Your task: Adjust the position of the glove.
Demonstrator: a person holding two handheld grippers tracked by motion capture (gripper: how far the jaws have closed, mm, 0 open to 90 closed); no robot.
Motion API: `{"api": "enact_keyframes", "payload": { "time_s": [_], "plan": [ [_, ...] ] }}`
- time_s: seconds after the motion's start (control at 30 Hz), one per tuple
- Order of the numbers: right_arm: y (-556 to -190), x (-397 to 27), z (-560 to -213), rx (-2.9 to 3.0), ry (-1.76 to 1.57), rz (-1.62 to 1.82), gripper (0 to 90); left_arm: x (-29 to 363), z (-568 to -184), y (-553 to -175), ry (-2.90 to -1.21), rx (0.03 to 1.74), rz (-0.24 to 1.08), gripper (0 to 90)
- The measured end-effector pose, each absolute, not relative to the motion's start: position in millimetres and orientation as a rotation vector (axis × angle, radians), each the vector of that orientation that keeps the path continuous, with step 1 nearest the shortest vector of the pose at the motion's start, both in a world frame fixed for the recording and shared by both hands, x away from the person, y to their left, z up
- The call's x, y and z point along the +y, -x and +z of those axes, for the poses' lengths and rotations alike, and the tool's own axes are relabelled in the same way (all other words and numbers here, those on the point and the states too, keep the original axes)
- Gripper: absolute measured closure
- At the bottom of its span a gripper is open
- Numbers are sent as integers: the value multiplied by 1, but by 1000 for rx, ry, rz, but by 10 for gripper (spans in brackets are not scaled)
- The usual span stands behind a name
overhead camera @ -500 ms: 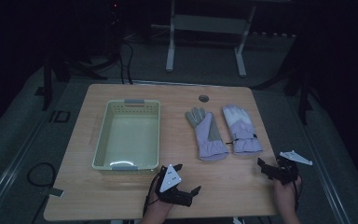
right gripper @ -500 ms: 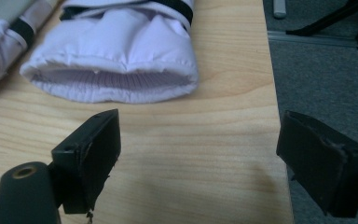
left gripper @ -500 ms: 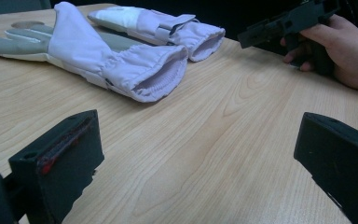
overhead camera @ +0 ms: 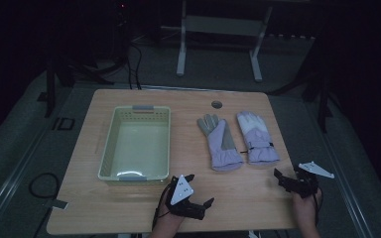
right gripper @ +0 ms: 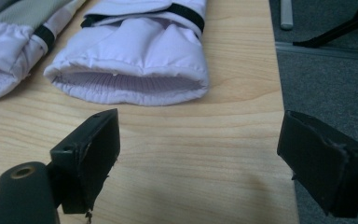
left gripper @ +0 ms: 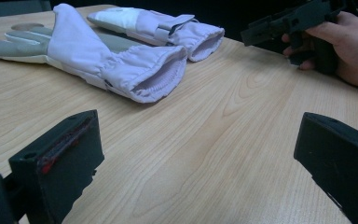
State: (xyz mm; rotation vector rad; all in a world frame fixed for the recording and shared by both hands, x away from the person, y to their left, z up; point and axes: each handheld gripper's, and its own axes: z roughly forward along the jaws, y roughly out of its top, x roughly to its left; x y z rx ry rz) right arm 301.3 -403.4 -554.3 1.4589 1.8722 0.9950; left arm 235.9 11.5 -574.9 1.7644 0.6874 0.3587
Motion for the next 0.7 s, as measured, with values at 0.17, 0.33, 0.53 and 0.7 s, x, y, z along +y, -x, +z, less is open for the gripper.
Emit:
{"api": "enact_keyframes", "payload": {
  "time_s": [0.17,0.33,0.53,0.7],
  "plan": [
    [-304,-401,-545,1878,-1431,989,131,12,-575,-236,-1766,688,356,14],
    [-306,-399,-525,1871,-1418,1027,131,12,-575,-236,-1766,686,356,14],
    [-310,-392,-504,1874,-1380,1059,133,11,-575,-236,-1767,685,359,14],
    [-315,-385,-490,1856,-1363,1079,133,12,-575,-236,-1766,686,358,14]
  ]
}}
